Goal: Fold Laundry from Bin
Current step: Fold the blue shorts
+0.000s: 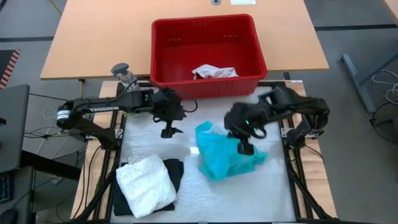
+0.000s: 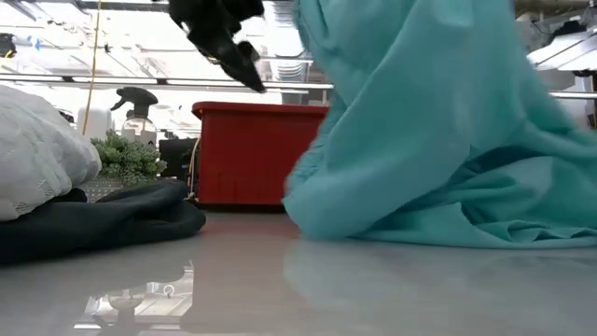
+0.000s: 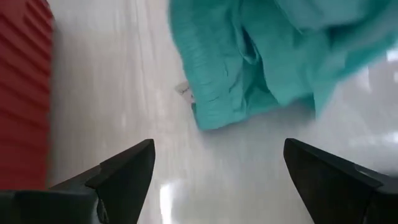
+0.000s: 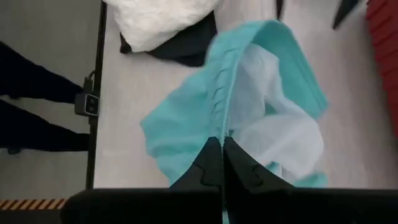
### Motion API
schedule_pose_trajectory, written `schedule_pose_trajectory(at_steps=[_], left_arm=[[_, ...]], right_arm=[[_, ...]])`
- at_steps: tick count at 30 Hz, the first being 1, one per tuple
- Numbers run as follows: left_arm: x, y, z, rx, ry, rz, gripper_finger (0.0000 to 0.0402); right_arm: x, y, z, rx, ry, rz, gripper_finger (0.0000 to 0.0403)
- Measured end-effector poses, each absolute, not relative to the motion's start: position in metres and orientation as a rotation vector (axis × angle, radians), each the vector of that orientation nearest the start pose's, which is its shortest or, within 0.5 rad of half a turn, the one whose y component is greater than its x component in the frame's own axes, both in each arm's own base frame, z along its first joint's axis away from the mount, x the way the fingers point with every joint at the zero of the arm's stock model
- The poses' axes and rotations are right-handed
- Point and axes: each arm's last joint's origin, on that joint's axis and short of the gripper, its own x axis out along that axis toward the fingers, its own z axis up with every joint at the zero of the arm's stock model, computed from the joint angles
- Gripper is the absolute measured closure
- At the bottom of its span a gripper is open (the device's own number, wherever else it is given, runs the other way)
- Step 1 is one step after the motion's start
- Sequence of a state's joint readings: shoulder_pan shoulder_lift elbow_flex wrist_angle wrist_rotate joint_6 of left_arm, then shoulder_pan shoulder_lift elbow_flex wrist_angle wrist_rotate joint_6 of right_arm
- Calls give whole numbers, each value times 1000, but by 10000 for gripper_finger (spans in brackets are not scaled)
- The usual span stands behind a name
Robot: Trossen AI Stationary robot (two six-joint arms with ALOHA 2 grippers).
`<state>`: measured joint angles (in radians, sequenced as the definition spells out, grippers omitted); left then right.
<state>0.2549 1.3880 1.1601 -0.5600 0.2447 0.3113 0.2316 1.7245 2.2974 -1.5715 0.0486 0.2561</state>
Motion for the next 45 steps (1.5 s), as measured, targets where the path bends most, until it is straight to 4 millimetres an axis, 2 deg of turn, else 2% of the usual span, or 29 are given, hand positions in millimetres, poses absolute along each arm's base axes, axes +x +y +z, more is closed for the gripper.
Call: schedule_pose_trajectory(at_steps=[4, 8, 11, 17, 20, 24, 30, 34, 38, 43, 45], left_arm=[[293, 81, 270, 63, 569, -143, 57], [316, 90, 241, 44, 446, -239, 57], [338, 93, 219, 1, 445, -328, 57], [386, 94, 192, 4, 434, -476, 57], [406, 89, 182, 15, 431, -554, 57], [430, 84, 164, 24, 496, -557, 57], [436, 83, 169, -73, 614, -664, 76], [432, 84, 171, -25, 686, -582, 88], [423, 96, 180, 1, 753, -474, 90], [409, 108, 207, -4, 704, -495, 90], [407, 105, 207, 23, 692, -523, 90]], right_arm=[[274, 88, 466, 78, 997, 35, 383], [277, 106, 459, 84, 1027, 65, 383], [281, 119, 452, 70, 1056, 96, 384], [281, 144, 443, 19, 1106, 233, 384], [279, 148, 443, 61, 1107, 221, 384], [278, 152, 443, 119, 1111, 191, 384], [272, 159, 443, 109, 1115, 183, 384], [272, 160, 443, 111, 1112, 169, 384], [272, 160, 443, 157, 1117, 140, 384], [271, 162, 443, 164, 1119, 140, 384], [271, 162, 443, 163, 1119, 141, 384]])
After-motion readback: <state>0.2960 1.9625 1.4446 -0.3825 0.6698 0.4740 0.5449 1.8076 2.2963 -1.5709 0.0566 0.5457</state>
